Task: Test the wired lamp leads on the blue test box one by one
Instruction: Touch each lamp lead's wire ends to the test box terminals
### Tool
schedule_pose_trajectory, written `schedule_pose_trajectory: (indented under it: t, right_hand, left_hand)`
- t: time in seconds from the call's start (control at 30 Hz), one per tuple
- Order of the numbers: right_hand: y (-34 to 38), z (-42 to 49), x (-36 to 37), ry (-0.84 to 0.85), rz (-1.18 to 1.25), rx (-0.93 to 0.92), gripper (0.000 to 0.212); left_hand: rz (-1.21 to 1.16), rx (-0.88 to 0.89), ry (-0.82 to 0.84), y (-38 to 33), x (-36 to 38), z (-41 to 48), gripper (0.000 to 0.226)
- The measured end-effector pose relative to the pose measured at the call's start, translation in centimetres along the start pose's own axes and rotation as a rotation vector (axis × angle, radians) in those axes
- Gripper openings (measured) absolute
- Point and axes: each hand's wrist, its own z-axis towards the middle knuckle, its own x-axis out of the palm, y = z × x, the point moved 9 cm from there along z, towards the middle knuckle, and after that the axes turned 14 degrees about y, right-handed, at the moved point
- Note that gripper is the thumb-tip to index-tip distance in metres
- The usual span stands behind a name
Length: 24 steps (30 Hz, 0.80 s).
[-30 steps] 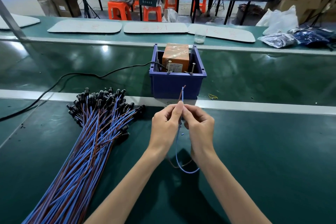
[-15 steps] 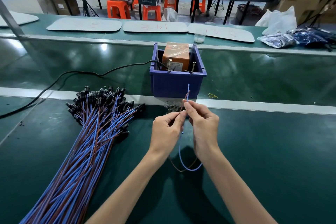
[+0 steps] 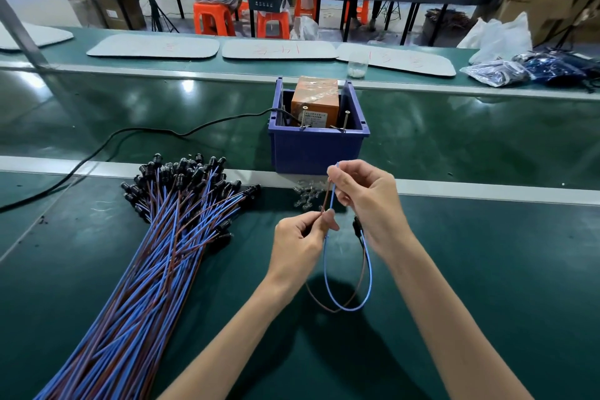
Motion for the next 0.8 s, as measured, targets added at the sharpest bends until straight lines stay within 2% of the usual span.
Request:
schedule_pose_trajectory:
  t: [0.1, 0.3, 0.37, 0.43, 0.5, 0.6, 0.67, 0.8]
  right_hand:
    - [0.5, 0.4, 0.0, 0.159, -0.202, 0.025, 0.013]
    - [0.5, 1.0, -0.6, 0.339, -0.668, 0.156, 0.02]
    - [0.5, 1.1, -0.6, 0.315, -0.792, 0.143, 0.022]
    - [0.5, 1.1, -0.8, 0.207, -0.841, 0.086, 0.024]
    - [0.0, 1.0, -1.4, 0.055, -0.748, 0.062, 0.026]
    - [-0.8, 0.5, -3.5, -0.144, -0.336, 0.065, 0.023]
    - [-1.0, 0.5, -4.0, -0.131, -0.207, 0.06, 0.017]
    - [-1.9, 0.7, -3.3, 0.005, -0.097, 0.119, 0.01]
  left_hand:
    - [-0.012, -0.041, 0.089, 0.7, 0.0, 0.0, 0.034]
    - [0.06, -0.102, 0.187, 1.3, -1.1, -0.1, 0.039]
    - [0.073, -0.105, 0.185, 1.3, -1.3, -0.1, 0.039]
    - [0.068, -0.1, 0.174, 1.2, -1.4, 0.1, 0.04]
    - [0.058, -0.097, 0.165, 1.3, -1.5, 0.2, 0.039]
    - [0.06, -0.106, 0.158, 1.7, -1.7, -0.1, 0.04]
    - [0.048, -0.112, 0.141, 1.9, -1.8, -0.2, 0.04]
    - [0.039, -0.107, 0.134, 1.7, -1.6, 0.1, 0.041]
